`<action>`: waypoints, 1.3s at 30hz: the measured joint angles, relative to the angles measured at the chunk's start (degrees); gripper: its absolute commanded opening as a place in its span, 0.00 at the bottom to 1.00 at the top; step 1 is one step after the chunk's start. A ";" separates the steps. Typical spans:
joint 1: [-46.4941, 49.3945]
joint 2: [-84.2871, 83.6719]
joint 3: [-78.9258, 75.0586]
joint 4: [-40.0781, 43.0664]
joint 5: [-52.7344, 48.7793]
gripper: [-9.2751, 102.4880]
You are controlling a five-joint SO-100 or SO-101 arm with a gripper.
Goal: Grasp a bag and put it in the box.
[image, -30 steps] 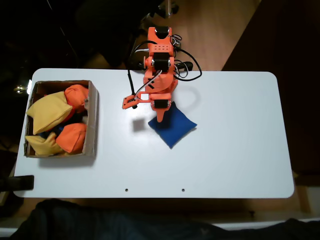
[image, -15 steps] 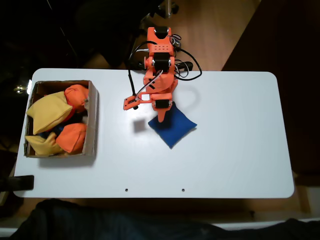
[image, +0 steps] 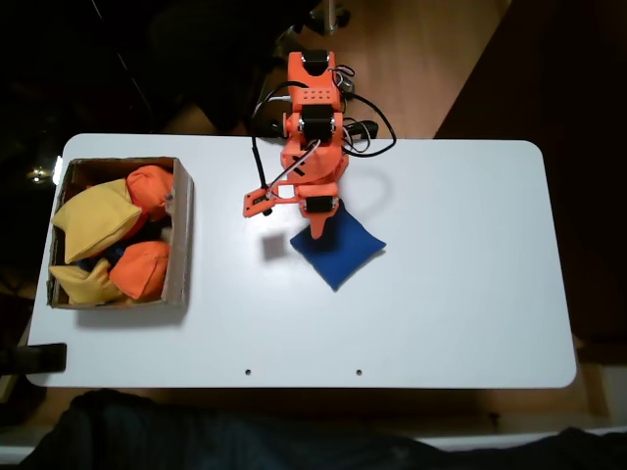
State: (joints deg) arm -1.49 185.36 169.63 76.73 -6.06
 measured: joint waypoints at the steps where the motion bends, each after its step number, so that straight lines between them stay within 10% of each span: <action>1: -0.44 -1.58 -0.26 -0.79 0.00 0.09; 39: -4.13 -41.22 -29.79 -3.96 -0.70 0.08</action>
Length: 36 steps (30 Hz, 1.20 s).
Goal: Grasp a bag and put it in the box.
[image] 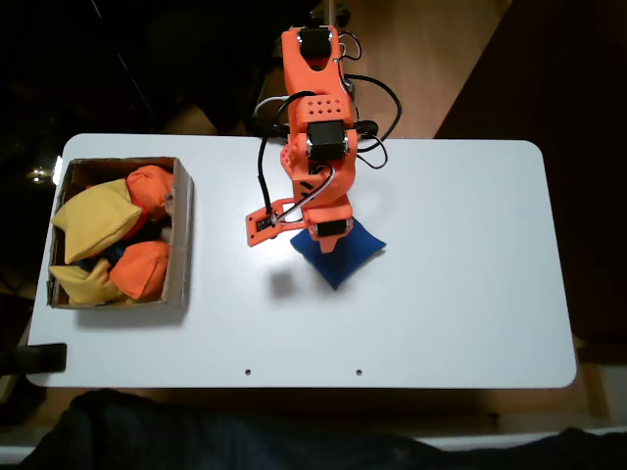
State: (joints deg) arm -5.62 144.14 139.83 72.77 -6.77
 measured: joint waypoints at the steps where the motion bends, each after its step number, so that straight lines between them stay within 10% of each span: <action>1: 0.00 -0.97 -0.70 0.44 -0.35 0.08; 36: 1.67 -23.20 -18.63 12.48 -17.05 0.14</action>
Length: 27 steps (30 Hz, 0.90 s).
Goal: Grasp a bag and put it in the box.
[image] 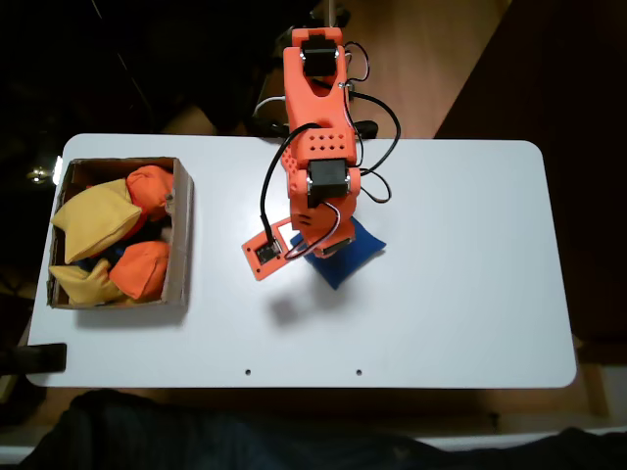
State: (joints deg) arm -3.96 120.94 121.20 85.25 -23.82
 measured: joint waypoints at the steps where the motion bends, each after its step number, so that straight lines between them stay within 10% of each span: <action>1: 0.00 -0.70 -0.18 -0.09 -0.09 0.14; 27: 1.85 -5.19 -1.85 -0.97 -17.23 0.33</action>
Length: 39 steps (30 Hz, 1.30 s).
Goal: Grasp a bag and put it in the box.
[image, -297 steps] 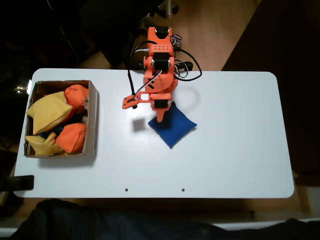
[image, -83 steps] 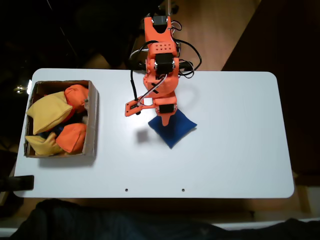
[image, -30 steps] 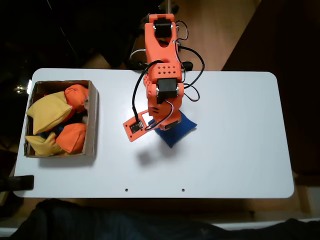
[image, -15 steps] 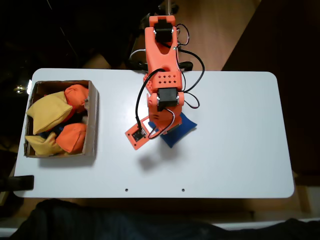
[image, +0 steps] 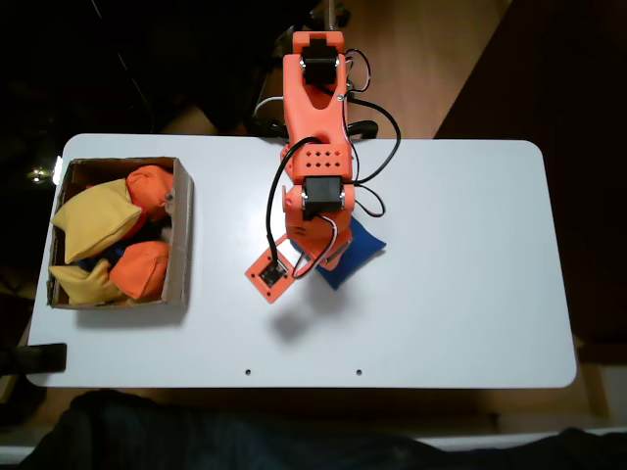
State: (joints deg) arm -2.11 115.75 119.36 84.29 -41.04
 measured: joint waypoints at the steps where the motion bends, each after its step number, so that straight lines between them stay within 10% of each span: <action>1: 0.09 0.00 0.00 0.00 0.00 0.34; 39: 6.59 2.55 7.38 -1.49 -10.55 0.56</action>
State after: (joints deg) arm 4.48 118.30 126.74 82.79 -51.59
